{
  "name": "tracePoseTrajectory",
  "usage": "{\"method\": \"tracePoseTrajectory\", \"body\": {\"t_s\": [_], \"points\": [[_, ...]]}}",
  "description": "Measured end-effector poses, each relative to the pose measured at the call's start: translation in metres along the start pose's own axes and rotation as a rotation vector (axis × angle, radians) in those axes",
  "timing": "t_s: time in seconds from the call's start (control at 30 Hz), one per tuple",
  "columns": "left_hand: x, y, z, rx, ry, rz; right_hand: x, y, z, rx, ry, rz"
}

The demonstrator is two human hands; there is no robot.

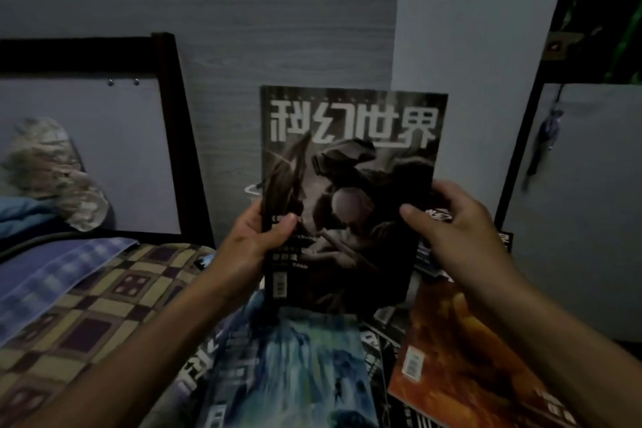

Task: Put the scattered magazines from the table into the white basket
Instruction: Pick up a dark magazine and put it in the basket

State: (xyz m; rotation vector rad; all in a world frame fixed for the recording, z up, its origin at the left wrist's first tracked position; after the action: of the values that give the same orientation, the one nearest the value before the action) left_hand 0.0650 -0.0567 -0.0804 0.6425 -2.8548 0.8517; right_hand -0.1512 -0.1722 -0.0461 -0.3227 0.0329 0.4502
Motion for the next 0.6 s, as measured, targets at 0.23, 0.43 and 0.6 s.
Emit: {"method": "tracePoseTrajectory", "body": {"t_s": [0.23,0.43,0.6], "points": [[-0.062,0.015,0.003,0.087,-0.565,-0.023,0.05,0.003,-0.06,0.159,0.074,0.19],[-0.089,0.004,0.008,0.105,-0.65,-0.215,0.054,-0.029,-0.053,0.104,0.084,0.138],[-0.086,-0.063,-0.012,0.178,-0.611,-0.334,0.047,-0.092,-0.006,0.066,-0.057,-0.105]]}}
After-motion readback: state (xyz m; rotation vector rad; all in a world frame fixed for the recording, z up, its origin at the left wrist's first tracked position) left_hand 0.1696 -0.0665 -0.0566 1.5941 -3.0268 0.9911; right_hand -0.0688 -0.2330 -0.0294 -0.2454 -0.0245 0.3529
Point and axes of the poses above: each hand's wrist, its own y-axis away from the middle knuckle, its own x-axis out of the palm, z = x × y, the point moved 8 cm from there along -y, towards the middle knuckle, and after that the axes turned 8 degrees about x, right-handed, at the moved point
